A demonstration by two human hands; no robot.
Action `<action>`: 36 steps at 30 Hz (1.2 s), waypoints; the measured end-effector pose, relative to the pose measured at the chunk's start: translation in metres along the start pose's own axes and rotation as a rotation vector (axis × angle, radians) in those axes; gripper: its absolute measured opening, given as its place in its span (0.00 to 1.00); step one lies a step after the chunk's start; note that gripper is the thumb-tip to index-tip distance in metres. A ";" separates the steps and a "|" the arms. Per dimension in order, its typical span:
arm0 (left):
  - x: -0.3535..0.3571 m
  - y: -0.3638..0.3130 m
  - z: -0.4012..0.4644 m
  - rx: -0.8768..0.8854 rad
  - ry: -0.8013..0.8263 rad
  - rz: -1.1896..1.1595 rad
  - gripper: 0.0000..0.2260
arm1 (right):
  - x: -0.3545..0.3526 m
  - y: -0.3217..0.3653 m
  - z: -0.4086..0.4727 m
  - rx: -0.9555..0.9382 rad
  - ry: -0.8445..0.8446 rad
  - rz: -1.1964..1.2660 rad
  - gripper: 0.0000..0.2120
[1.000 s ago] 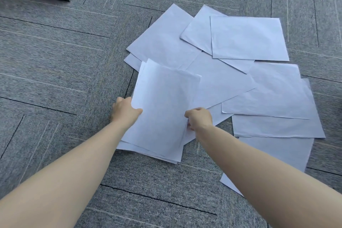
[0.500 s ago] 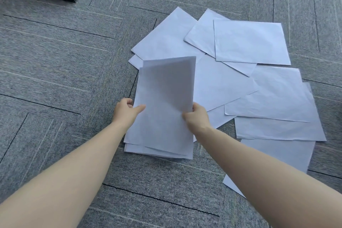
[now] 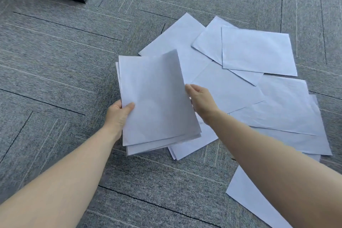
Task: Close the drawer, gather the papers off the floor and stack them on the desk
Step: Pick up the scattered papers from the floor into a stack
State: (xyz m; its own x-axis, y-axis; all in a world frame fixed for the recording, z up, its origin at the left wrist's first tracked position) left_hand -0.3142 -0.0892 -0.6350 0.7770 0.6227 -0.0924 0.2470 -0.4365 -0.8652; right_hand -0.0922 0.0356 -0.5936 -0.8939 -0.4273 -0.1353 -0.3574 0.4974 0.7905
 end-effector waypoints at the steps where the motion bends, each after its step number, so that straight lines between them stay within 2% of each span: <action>1: -0.005 0.001 0.000 0.007 -0.041 0.000 0.05 | 0.001 0.003 0.007 0.004 -0.013 -0.032 0.13; 2: -0.010 0.003 0.000 0.010 -0.081 -0.004 0.05 | 0.002 0.005 0.015 -0.010 -0.042 -0.107 0.12; 5: -0.027 0.012 -0.001 0.003 -0.176 0.025 0.05 | 0.005 0.010 0.035 -0.118 -0.145 -0.628 0.17; 7: -0.034 0.017 -0.004 -0.007 -0.205 0.041 0.03 | 0.013 0.012 0.042 -0.172 -0.150 -0.897 0.21; 12: -0.040 0.022 -0.009 -0.013 -0.262 0.042 0.02 | 0.036 0.009 0.058 -0.207 -0.137 -1.252 0.25; 18: -0.044 0.023 -0.009 -0.029 -0.290 0.055 0.03 | 0.056 0.005 0.068 -0.168 -0.151 -1.390 0.30; 25: -0.047 0.020 -0.013 -0.019 -0.272 0.021 0.04 | 0.071 0.004 0.071 -0.140 -0.248 -1.487 0.24; 30: -0.055 0.021 -0.018 -0.039 -0.300 -0.005 0.04 | 0.064 0.006 0.074 -0.274 -0.303 -1.550 0.20; 33: -0.058 0.021 -0.021 -0.050 -0.313 -0.036 0.04 | 0.056 0.018 0.074 -0.321 -0.284 -1.449 0.13; 36: -0.057 0.022 -0.023 -0.058 -0.312 -0.044 0.05 | 0.048 0.029 0.071 -0.229 -0.294 -1.225 0.09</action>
State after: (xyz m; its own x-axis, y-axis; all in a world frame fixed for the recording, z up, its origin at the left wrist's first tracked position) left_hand -0.3398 -0.1494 -0.6372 0.5518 0.8072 -0.2097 0.3160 -0.4350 -0.8432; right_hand -0.1650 0.0828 -0.6197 -0.0519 -0.3154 -0.9475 -0.9575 -0.2537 0.1369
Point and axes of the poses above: each hand's wrist, its own z-axis towards the middle knuckle, its own x-axis out of the palm, y = z × x, the point moved 2 cm from there along z, towards the middle knuckle, and after that the axes turned 6 degrees about x, right-handed, at the moved point
